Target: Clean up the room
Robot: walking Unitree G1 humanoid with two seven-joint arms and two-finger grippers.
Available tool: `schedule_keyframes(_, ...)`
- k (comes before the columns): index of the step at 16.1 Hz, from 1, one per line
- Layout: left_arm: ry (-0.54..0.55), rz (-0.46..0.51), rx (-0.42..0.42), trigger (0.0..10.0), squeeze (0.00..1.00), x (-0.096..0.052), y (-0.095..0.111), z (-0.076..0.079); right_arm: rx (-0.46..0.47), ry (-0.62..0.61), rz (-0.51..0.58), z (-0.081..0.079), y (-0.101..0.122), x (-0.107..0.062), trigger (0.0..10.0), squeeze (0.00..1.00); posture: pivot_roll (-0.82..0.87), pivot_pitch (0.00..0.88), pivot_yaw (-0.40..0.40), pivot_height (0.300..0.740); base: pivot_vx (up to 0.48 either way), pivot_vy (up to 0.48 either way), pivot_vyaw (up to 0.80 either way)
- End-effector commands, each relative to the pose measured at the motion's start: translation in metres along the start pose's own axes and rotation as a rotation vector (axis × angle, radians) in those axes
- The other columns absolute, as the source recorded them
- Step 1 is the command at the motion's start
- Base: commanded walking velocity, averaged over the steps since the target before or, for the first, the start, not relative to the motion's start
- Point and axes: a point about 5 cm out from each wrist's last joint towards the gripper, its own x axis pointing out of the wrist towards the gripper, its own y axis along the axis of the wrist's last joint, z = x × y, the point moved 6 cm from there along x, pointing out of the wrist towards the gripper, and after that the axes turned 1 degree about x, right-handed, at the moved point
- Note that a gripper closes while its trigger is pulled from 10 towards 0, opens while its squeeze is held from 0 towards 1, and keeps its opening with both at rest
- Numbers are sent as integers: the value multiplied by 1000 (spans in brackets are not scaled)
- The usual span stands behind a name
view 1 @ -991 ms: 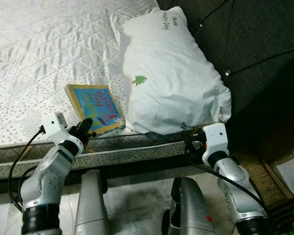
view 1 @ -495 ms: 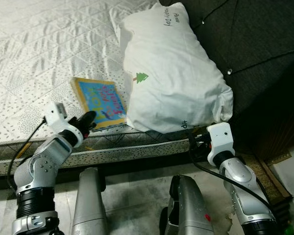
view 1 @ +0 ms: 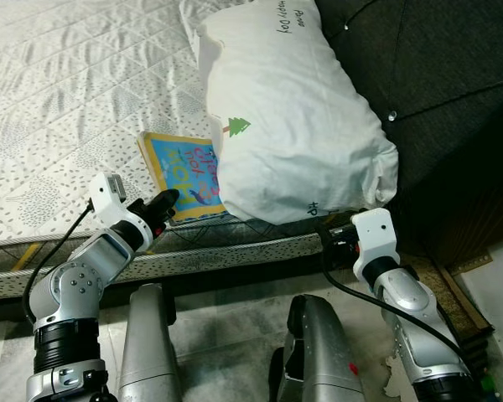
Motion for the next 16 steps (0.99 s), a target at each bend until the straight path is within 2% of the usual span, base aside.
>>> schedule_keyframes(1,-7,-76,-23,10000,0,2,-20,-1,-7,2,-11,1,-4,-3,10000,0,6,240,-116,532,0,0,0)
schedule_keyframes(3,61,-116,-6,10000,0,-2,-28,-26,-11,-5,-22,5,-7,-4,10000,0,2,241,-120,532,0,0,0)
schedule_keyframes(8,193,-136,13,10000,0,-1,-23,-75,-35,0,-18,7,-5,-4,10000,0,-17,242,-137,532,0,0,0)
schedule_keyframes(9,205,-137,20,10000,106,-1,-21,-80,-39,2,-16,7,-4,-4,10000,0,-19,242,-137,532,0,0,0)
schedule_keyframes(10,214,-136,31,10000,1000,0,-19,-83,-42,4,-14,7,-3,-4,10000,0,-21,241,-138,532,0,0,0)
schedule_keyframes(14,269,-110,103,10000,1000,0,3,-98,-53,5,-10,8,-2,-6,10000,0,-31,239,-136,532,0,0,0)
schedule_keyframes(16,277,-104,114,10000,1000,0,7,-100,-54,5,-10,8,-2,-6,10000,0,-31,238,-136,532,0,0,0)
